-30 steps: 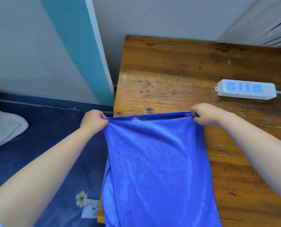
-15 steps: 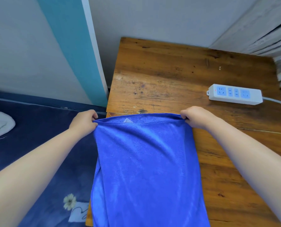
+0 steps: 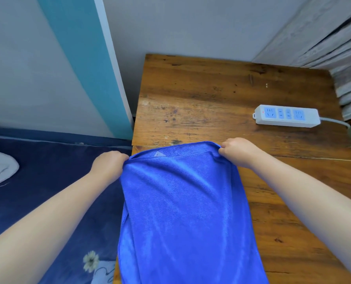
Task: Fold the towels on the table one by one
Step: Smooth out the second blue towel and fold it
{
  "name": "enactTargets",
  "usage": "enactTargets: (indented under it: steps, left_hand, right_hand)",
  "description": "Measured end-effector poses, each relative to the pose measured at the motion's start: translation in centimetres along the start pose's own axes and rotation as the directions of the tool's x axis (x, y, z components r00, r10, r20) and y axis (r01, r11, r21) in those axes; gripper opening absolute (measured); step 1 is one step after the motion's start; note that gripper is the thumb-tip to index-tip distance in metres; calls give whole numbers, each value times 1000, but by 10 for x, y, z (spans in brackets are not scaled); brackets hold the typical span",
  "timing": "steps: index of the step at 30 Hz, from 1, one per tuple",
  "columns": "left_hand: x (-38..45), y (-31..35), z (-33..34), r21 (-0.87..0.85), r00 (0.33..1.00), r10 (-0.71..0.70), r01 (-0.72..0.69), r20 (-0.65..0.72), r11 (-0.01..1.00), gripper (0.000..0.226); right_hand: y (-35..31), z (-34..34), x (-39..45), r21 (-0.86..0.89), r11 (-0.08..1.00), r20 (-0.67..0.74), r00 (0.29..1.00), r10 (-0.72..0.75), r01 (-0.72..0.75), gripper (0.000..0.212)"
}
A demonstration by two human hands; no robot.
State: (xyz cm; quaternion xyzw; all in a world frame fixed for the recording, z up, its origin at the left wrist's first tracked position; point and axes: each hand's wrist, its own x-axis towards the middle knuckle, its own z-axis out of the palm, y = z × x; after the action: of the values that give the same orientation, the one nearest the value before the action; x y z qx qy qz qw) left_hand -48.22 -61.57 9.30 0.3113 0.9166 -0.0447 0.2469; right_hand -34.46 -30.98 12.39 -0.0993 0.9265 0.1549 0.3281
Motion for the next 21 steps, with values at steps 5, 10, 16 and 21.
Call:
enactTargets:
  steps: [5,10,16,21]
  left_hand:
    - [-6,-6,2,7,990,86,-85,-113,996,28]
    - [-12,-11,0,-190,986,13,-45,-166,981,13]
    - [-11,-15,2,-308,991,-85,50,-101,950,13]
    - [-14,-13,-7,-294,991,-79,45,-105,955,10]
  right_hand:
    - [-4,-8,4,-18,1000,-13,1000,4,-4,25]
    - [1,-5,0,105,990,-25,994,103,-100,27]
    - [8,2,-14,371,895,-20,962,273,-246,30]
    - [10,3,-30,650,710,-41,921,387,-270,20]
